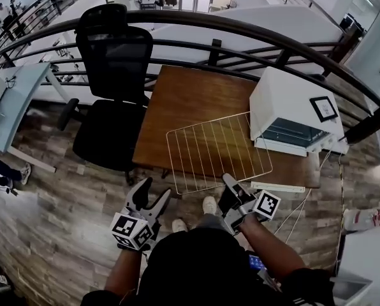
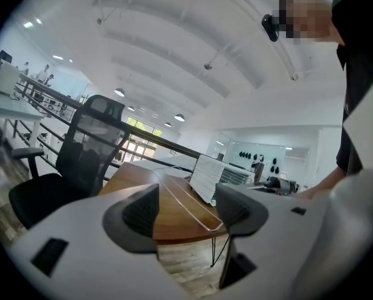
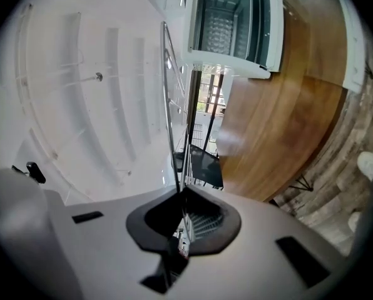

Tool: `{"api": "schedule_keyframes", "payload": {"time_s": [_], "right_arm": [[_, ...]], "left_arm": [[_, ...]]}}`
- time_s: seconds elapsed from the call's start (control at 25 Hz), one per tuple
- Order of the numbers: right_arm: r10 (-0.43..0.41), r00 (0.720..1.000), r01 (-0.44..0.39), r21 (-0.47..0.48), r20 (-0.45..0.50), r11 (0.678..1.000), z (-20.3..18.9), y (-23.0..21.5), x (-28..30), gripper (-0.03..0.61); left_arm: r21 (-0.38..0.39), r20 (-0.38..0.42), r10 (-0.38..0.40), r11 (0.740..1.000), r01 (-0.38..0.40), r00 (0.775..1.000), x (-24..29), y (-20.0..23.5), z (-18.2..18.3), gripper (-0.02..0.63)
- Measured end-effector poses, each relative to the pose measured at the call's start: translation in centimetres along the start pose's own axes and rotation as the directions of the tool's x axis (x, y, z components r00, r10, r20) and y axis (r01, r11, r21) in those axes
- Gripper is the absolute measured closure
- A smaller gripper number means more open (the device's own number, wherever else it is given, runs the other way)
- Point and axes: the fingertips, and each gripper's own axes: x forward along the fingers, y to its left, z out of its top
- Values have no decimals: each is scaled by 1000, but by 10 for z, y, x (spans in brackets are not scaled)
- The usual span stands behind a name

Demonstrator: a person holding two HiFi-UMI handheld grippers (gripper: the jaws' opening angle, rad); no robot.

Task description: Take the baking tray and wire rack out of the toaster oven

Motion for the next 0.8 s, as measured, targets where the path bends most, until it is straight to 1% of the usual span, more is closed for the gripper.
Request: {"api": "schedule_keyframes", "payload": {"time_s": [0.24, 0.44, 0.6, 0.8], "right_arm": [[13, 1000, -13, -9, -22, 1000, 0, 5, 27, 581], [18, 1000, -18, 25, -21, 1000, 12, -2, 59, 581], [18, 1000, -18, 30, 1, 999, 32, -14, 80, 581], [14, 1000, -15, 36, 20, 999, 68, -34, 118, 581]], "left_arm": [[5, 45, 20, 1000, -21, 999, -7, 3, 14, 325], [1, 49, 70, 998, -70, 996, -10, 17, 18, 325], [18, 45, 93, 995, -93, 995, -3, 32, 22, 325], [57, 53, 96, 993, -99, 994, 36, 50, 37, 327]]}}
